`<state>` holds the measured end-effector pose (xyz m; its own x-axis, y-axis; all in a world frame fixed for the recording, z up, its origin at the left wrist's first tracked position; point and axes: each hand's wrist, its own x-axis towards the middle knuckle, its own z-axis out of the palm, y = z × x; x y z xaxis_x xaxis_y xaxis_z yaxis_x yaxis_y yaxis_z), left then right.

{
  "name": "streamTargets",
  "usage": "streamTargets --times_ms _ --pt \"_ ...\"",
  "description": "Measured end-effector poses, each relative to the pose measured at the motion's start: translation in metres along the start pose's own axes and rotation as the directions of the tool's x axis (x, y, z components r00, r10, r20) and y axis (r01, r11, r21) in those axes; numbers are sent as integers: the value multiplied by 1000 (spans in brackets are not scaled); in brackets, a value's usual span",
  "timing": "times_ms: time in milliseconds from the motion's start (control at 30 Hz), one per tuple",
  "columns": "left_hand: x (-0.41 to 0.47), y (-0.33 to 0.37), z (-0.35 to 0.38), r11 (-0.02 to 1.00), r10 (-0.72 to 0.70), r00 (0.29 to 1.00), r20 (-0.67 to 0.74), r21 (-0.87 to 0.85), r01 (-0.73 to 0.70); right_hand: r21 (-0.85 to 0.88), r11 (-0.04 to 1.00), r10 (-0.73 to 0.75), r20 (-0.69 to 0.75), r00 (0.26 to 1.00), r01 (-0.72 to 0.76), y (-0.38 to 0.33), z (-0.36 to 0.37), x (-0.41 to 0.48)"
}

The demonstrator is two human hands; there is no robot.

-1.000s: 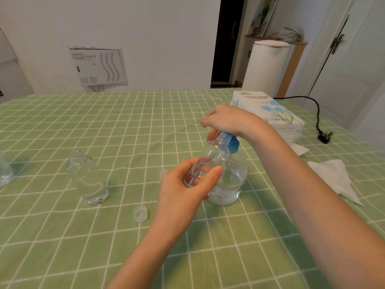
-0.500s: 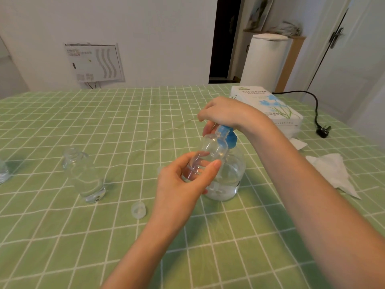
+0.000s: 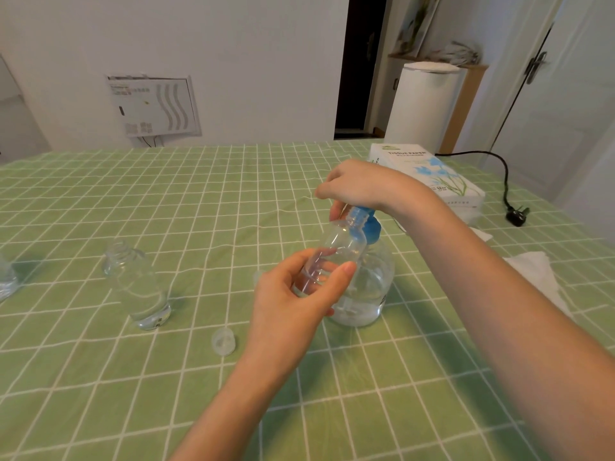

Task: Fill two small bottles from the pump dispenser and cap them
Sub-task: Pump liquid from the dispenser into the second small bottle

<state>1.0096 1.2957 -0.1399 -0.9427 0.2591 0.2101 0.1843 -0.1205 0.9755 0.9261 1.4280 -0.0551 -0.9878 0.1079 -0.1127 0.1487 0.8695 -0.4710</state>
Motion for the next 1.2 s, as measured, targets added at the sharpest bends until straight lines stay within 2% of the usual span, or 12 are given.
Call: streamTargets --times_ms 433,733,1200 --pt "-2 -1 -1 1000 -11 1000 -8 21 11 86 996 22 43 999 -25 5 9 0" --pt "-1 1 0 1000 -3 1000 0 6 3 67 998 -12 -35 999 14 -1 0 -1" --pt "-1 0 -1 1000 -21 1000 -7 23 21 108 994 -1 29 1000 -2 5 8 2"
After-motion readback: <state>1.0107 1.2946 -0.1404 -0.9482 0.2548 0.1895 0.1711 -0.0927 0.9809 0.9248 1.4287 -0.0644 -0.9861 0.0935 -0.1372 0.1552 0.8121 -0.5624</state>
